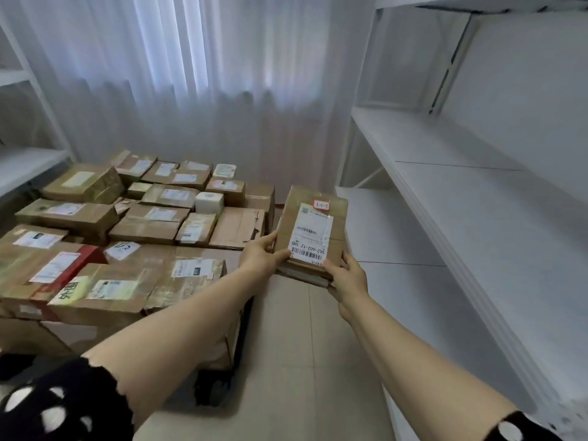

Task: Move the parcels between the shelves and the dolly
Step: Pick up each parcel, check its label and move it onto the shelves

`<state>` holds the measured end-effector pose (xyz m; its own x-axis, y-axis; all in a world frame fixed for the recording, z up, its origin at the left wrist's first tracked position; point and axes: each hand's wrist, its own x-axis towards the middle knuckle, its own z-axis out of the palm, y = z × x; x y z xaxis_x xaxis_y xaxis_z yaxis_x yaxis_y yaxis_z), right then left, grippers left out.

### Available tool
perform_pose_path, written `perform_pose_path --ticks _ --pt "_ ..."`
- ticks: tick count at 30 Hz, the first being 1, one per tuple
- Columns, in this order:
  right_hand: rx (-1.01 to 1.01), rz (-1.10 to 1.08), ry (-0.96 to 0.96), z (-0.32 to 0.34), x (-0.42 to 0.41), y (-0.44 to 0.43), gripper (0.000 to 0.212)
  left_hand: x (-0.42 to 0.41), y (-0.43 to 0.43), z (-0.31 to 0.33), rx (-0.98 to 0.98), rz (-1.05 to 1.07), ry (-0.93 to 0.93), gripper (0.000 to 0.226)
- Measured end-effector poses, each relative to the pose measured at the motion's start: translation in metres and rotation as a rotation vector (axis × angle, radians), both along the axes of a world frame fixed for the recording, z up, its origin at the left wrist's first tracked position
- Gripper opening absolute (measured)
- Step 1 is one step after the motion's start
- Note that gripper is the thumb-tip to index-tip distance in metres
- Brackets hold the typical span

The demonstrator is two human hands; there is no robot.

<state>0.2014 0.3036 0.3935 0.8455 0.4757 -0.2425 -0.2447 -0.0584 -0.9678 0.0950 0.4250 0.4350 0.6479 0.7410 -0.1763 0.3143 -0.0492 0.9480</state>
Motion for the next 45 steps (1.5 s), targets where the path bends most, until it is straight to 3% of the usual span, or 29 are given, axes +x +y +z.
perform_pose_path --ticks 8,19,25,35,41,45 --pt "-0.058 -0.048 0.081 -0.029 0.132 0.109 0.041 0.129 0.111 -0.026 -0.032 -0.026 0.087 0.061" --pt "-0.137 0.086 0.208 -0.092 0.333 0.286 0.049 0.314 0.264 -0.069 -0.021 0.084 0.298 0.059" --pt "-0.197 0.147 0.309 -0.106 0.395 0.378 0.051 0.372 0.350 -0.100 -0.076 0.135 0.311 0.052" --pt "-0.336 0.151 0.375 -0.150 0.488 0.549 0.057 0.459 0.524 -0.157 -0.128 0.090 0.420 0.058" --pt "-0.395 0.206 0.378 -0.174 0.533 0.635 0.056 0.491 0.608 -0.179 -0.037 0.003 0.582 0.044" --pt "-0.453 0.268 0.331 -0.206 0.562 0.690 0.057 0.502 0.655 -0.204 0.020 -0.029 0.715 0.048"
